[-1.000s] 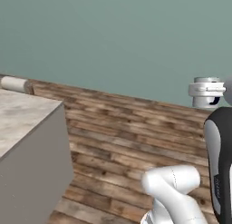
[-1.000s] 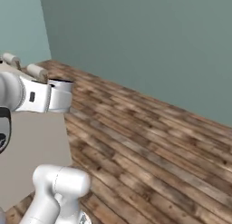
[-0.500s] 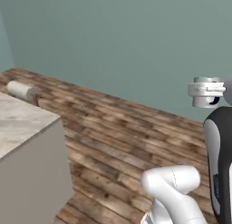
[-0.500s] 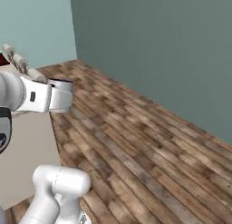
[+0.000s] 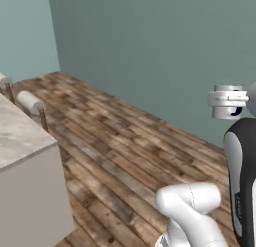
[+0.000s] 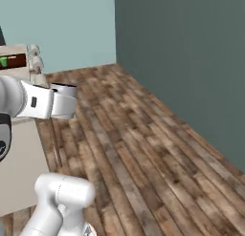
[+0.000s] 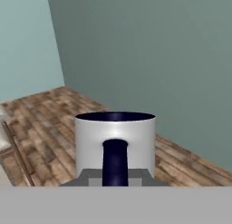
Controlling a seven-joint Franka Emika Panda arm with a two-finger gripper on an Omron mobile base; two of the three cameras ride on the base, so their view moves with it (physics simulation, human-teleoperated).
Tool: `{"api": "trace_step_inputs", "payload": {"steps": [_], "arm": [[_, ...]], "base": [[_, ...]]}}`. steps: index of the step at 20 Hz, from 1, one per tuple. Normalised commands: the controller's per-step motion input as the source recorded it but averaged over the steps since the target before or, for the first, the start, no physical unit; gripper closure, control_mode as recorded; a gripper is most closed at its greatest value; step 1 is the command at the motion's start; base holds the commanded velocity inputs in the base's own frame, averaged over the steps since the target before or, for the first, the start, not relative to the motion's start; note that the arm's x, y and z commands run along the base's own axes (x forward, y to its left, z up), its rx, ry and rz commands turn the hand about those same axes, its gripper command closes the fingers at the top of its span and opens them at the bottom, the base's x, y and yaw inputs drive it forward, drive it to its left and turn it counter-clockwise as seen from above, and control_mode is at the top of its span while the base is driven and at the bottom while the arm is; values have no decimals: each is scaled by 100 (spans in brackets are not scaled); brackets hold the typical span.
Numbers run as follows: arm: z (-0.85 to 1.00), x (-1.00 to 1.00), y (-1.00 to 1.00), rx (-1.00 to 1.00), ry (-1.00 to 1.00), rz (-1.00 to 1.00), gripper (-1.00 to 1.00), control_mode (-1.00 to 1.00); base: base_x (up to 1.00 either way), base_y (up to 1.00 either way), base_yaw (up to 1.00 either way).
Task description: There is a tray on the dining counter. Grab the cup, mug, and pitcher and place them on the tray. The pitcher may be placed next to the tray if it cannot fit the tray.
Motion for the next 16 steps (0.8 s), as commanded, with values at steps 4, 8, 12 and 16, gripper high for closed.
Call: {"api": "trace_step_inputs", "payload": {"steps": [4, 8, 12, 16], "arm": [[0, 0, 0, 0, 0, 0, 100, 100], [0, 0, 0, 0, 0, 0, 100, 100], [0, 0, 0, 0, 0, 0, 100, 100], [0, 0, 0, 0, 0, 0, 100, 100]], "base": [[100, -73, 54], [100, -69, 60], [100, -52, 61], [100, -53, 61]]}}
